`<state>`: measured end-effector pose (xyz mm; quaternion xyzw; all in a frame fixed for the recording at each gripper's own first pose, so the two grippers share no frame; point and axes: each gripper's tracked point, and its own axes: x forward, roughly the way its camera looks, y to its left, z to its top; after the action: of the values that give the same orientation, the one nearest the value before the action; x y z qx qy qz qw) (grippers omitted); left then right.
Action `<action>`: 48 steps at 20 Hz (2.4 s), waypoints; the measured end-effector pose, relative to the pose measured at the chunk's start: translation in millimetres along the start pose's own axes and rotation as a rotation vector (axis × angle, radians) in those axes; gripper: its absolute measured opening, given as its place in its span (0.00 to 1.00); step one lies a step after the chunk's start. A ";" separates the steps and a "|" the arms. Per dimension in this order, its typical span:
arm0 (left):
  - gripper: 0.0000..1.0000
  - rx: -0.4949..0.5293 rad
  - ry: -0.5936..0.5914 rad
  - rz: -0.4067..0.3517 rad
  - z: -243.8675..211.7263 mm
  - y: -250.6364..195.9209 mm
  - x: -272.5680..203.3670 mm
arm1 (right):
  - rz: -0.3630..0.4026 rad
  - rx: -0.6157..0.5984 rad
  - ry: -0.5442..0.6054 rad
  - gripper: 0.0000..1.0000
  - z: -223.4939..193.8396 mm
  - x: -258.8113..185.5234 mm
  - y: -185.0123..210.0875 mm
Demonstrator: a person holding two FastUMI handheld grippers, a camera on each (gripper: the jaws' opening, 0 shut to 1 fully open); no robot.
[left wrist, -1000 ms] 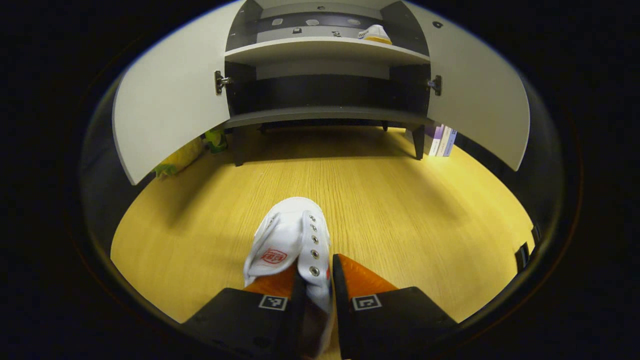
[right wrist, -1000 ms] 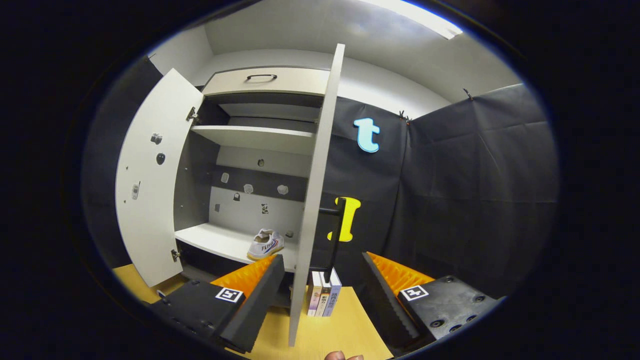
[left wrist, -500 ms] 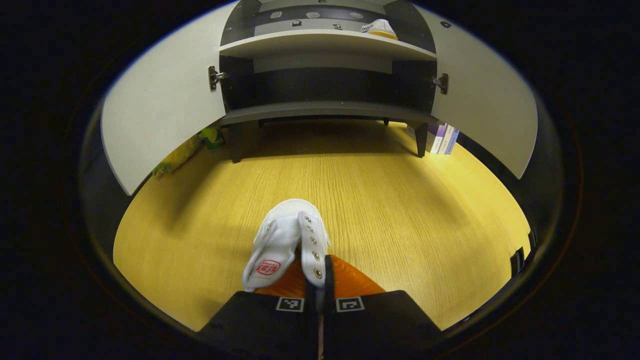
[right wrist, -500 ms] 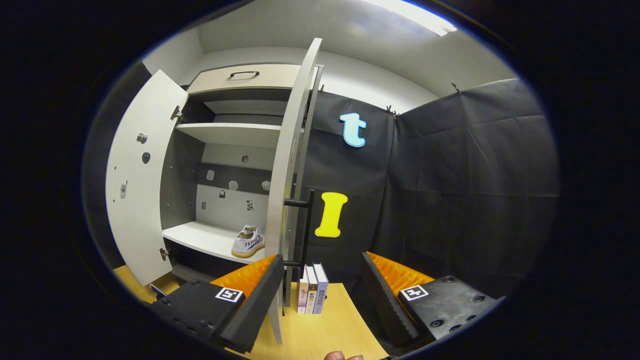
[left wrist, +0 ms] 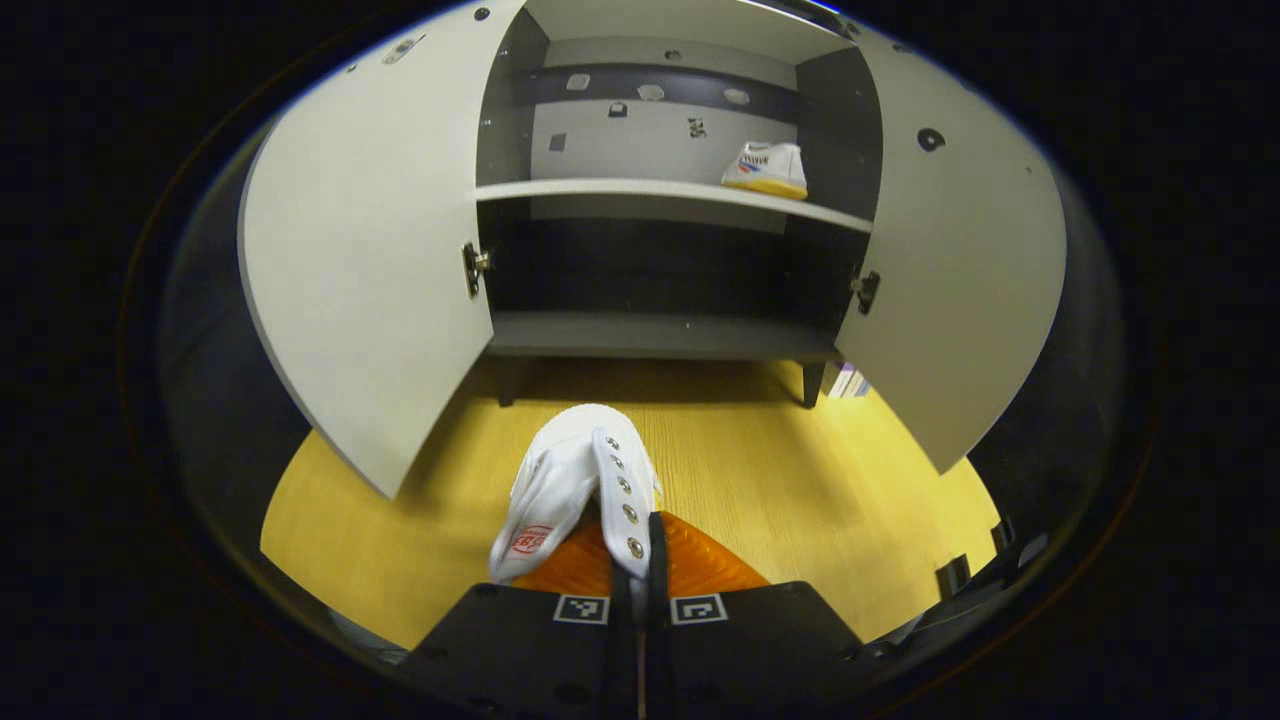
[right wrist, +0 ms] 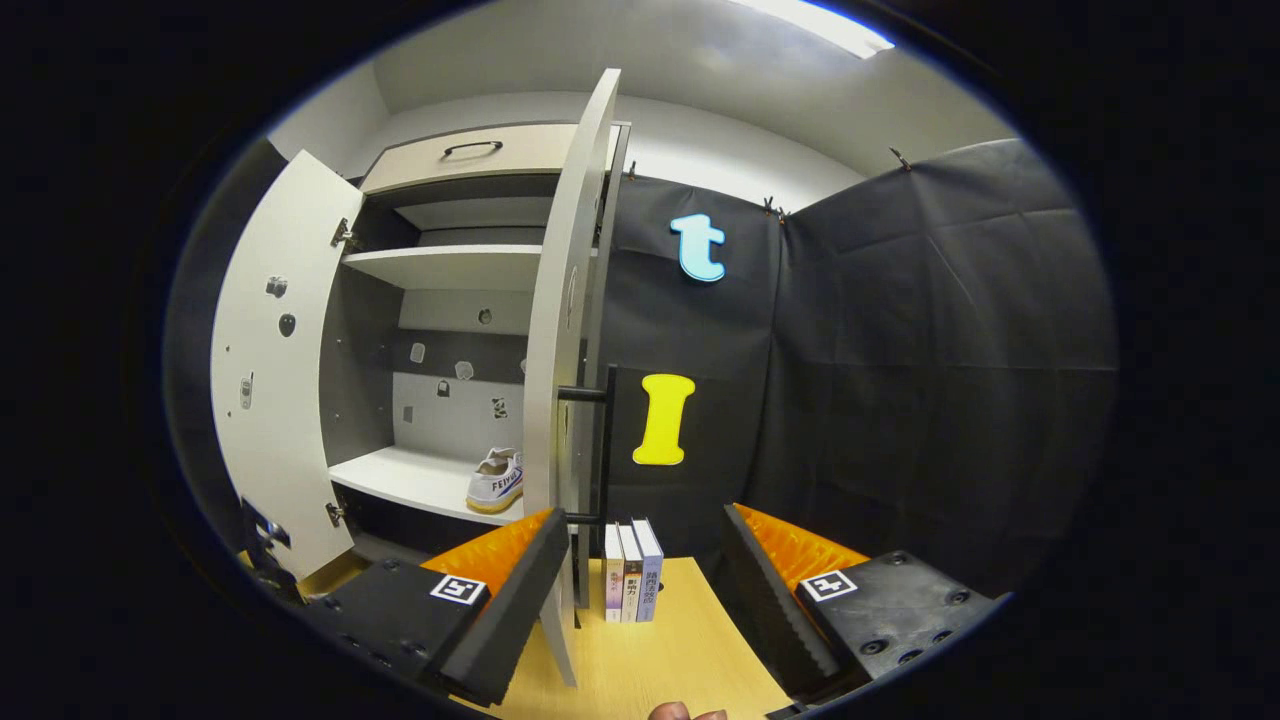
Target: Grab one shoe with the right hand and put it into the shoe cabinet, grab the other shoe with the left hand and put it into the shoe cabinet; then close the right door with the right hand and the left door with the left hand.
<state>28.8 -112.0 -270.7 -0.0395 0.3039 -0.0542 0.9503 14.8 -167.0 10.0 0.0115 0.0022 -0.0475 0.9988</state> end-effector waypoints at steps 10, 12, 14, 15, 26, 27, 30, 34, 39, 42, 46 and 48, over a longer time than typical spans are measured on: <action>0.07 -0.018 -0.200 -0.023 190.7 -15.9 -19.1 | 0.051 0.144 0.030 0.99 0.1 -28.3 16.1; 0.07 0.000 -0.240 -0.027 224.8 -20.0 -15.0 | 0.070 0.122 0.033 0.99 -1.1 -36.8 25.1; 0.07 0.003 -0.264 -0.039 256.7 -22.9 -8.4 | 0.091 0.115 0.039 0.99 -1.1 -46.0 33.4; 0.08 0.002 -0.272 -0.041 273.3 -23.5 -3.3 | 0.100 0.115 0.040 0.99 -0.5 -49.2 38.0; 0.08 0.048 -0.184 0.001 375.1 -7.1 128.5 | 0.151 0.093 0.041 0.99 4.3 -64.3 70.0; 0.07 0.052 -0.163 0.002 378.5 -5.8 142.7 | 0.149 0.084 0.039 0.99 4.8 -64.4 70.1; 0.07 0.054 -0.095 0.026 386.1 4.8 180.3 | 0.130 0.058 0.033 0.99 5.9 -61.3 66.8; 0.07 0.089 -0.063 0.074 391.0 16.9 216.1 | 0.099 0.048 0.032 0.99 5.9 -59.5 58.1; 0.11 0.105 0.005 0.079 378.4 21.1 243.3 | 0.069 0.047 0.036 0.99 3.9 -59.0 52.8; 0.14 0.133 0.037 0.087 372.4 23.4 245.4 | 0.062 0.045 0.034 0.99 5.1 -60.4 51.0; 0.44 0.222 0.032 0.098 372.4 15.3 231.9 | 0.066 0.065 0.038 0.99 3.9 -61.8 52.2; 0.61 0.244 0.017 0.064 370.7 1.2 222.8 | 0.072 0.076 0.036 0.99 5.0 -62.8 52.5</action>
<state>425.0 -123.5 -97.5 0.0866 0.3044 -0.0610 0.9467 -42.7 -108.9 16.6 0.0502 0.0181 -0.0115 0.9985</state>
